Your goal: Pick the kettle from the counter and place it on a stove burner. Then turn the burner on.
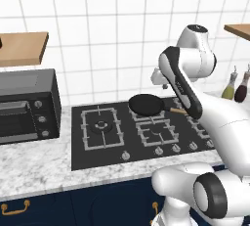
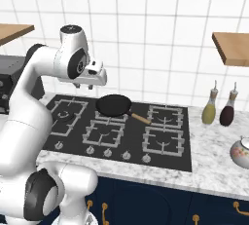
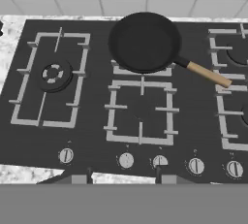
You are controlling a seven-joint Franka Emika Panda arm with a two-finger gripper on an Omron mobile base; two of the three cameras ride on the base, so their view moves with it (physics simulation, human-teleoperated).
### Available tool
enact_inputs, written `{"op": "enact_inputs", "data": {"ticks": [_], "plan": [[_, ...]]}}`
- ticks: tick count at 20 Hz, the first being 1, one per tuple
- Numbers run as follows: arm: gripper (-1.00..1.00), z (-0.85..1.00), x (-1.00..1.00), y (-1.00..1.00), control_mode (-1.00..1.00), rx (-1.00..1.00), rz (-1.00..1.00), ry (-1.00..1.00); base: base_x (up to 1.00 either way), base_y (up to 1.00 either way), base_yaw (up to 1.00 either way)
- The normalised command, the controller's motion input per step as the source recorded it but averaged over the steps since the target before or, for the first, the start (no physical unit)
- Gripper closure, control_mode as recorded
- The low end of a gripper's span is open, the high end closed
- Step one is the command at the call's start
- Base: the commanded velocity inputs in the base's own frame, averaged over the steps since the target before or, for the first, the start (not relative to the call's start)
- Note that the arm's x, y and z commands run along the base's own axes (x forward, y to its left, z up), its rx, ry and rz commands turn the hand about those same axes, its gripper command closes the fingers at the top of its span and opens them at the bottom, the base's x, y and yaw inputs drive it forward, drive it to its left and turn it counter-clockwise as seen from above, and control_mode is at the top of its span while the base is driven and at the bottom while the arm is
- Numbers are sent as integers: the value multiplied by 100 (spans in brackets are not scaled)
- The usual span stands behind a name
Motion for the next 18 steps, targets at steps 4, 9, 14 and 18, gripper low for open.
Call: {"op": "enact_inputs", "data": {"ticks": [4, 9, 14, 18], "plan": [[-100, 0, -27, -39, -100, 0, -6, -5, 0, 0, 0], [-100, 0, -63, -100, -100, 5, -26, -10, 0, 0, 0], [-100, 5, -41, -100, -100, 0, -23, -6, 0, 0, 0], [-100, 8, -28, -100, -100, 0, -18, -4, 0, 0, 0]]}}
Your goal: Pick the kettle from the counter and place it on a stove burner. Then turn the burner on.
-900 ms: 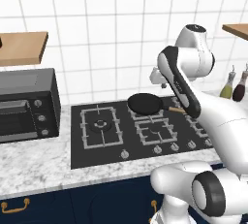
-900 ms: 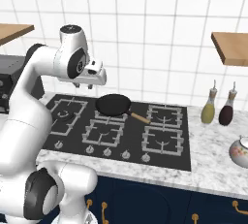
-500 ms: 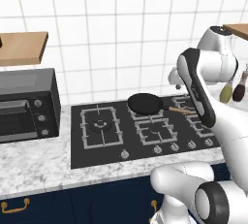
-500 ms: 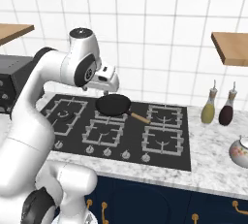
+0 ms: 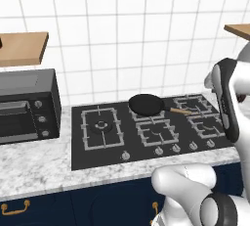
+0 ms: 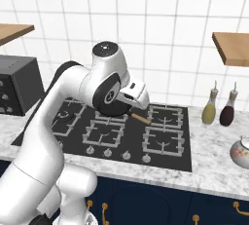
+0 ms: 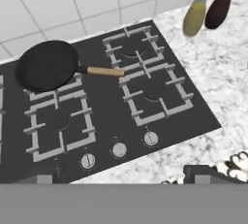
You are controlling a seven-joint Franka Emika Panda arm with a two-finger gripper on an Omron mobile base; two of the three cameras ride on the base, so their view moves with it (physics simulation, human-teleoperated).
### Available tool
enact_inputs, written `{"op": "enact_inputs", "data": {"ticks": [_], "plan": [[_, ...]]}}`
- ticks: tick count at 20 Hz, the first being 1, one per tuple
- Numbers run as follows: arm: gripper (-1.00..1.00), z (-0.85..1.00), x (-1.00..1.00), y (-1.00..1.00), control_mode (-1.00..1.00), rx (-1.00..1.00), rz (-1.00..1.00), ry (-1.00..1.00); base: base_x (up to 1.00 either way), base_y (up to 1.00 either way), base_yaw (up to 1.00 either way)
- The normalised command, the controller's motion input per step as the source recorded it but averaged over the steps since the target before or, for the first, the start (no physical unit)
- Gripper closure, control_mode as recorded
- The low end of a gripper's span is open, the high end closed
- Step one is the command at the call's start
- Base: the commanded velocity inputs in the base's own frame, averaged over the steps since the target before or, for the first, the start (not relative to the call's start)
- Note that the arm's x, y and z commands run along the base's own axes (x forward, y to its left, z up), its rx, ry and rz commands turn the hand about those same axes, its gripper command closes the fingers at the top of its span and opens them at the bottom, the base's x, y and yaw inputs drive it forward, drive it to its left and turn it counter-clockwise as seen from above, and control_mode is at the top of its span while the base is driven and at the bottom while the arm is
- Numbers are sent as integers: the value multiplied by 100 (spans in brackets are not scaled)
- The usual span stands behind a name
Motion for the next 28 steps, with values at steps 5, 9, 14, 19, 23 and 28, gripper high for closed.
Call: {"op": "enact_inputs", "data": {"ticks": [5, 9, 14, 19, 23, 28], "plan": [[-100, 0, -11, -100, -100, -1, -15, 0, 0, 0, 0], [-100, -3, 0, -100, -100, 0, -16, 9, 0, 0, 0], [-100, -10, 0, -100, -100, 0, -12, 11, 0, 0, 0], [-100, -19, 1, -100, -100, 0, -9, 20, 0, 0, 0], [-100, -42, -10, -100, -100, 0, -7, 10, 0, 0, 0], [-100, -84, -64, -100, -100, 4, 0, -7, 0, 0, 0]]}}
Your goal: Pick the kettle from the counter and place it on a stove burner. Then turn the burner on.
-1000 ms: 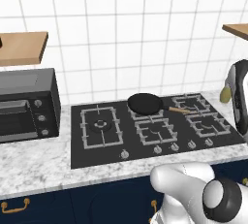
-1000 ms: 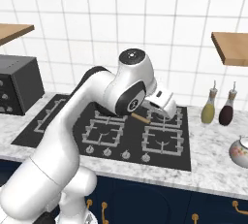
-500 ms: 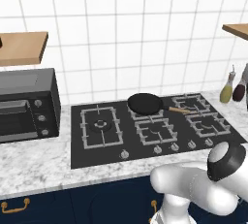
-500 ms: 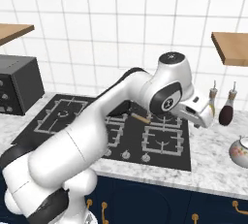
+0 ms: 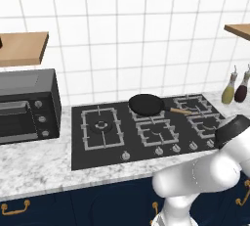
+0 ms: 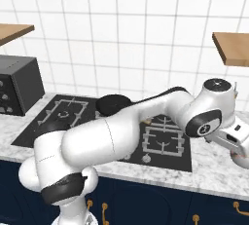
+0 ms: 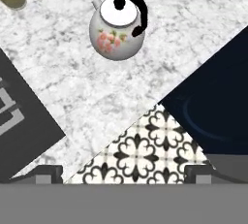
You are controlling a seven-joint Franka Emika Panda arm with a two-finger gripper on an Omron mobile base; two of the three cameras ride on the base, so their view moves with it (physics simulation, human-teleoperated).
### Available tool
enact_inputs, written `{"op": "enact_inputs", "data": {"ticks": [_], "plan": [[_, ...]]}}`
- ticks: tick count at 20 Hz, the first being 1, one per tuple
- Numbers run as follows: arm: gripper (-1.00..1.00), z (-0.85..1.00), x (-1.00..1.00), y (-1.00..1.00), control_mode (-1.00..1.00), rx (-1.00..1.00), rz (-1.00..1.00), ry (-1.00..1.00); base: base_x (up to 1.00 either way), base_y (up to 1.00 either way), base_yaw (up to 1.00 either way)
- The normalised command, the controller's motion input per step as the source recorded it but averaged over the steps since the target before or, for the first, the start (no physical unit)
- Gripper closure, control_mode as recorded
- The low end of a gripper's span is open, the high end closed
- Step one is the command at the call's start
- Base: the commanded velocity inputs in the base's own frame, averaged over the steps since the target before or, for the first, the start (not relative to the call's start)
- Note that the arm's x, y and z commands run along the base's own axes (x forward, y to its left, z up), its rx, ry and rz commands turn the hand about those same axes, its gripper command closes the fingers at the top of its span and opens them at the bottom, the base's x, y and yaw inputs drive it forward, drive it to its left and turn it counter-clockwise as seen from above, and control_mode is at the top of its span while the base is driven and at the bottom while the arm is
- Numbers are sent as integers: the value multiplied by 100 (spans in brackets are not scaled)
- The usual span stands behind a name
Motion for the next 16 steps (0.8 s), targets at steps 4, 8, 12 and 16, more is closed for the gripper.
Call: {"op": "enact_inputs", "data": {"ticks": [4, 8, 12, 16], "plan": [[-100, -6, -9, -35, -100, 4, -1, -3, 0, 0, 0], [-100, -6, 37, -37, -100, 0, 7, 0, 0, 0, 0], [-100, -52, 52, -61, -100, 0, 14, -1, 0, 0, 0], [-100, -6, 71, -94, -100, 9, 17, -3, 0, 0, 0]]}}
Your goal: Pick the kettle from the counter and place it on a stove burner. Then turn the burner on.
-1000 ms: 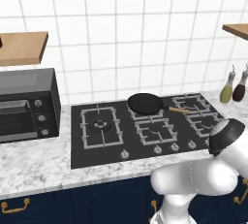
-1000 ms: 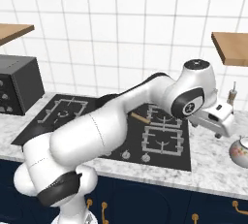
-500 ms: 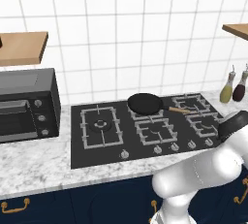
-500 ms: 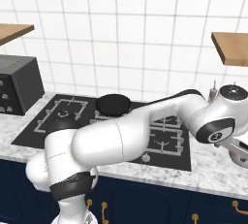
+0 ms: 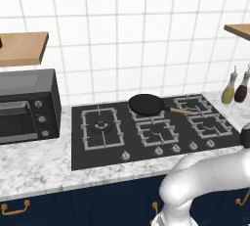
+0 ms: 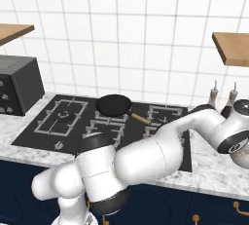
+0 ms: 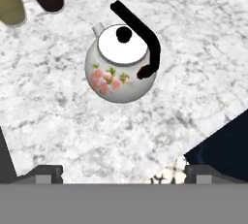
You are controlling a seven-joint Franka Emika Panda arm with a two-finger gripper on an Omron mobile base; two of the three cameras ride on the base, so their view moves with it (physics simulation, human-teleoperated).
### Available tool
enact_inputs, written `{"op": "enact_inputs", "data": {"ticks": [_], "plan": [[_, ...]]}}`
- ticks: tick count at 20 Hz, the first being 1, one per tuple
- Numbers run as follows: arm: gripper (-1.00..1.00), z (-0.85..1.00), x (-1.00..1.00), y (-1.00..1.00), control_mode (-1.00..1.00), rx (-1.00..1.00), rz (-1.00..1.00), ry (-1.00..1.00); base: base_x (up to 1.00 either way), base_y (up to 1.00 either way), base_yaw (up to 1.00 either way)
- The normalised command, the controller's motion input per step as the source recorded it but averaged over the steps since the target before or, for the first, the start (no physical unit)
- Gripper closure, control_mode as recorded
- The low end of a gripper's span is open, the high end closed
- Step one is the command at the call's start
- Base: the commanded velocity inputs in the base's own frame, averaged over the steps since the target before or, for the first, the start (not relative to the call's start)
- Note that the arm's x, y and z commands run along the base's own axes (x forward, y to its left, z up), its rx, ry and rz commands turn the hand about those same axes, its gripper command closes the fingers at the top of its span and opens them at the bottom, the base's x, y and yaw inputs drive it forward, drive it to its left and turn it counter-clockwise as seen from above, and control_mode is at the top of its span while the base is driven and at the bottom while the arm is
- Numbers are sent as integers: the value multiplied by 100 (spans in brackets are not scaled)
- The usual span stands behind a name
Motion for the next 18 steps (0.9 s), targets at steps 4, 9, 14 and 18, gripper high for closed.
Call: {"op": "enact_inputs", "data": {"ticks": [4, 9, 14, 18], "plan": [[-100, 0, 30, -41, -100, 6, 9, 0, 0, 0, 0], [-100, -9, 0, 0, -100, 0, 0, 0, 0, 0, 0], [-100, -43, 36, 0, -100, 0, 0, 0, 0, 0, 0], [-100, -39, 54, -18, -100, 0, 0, -2, 0, 0, 0]]}}
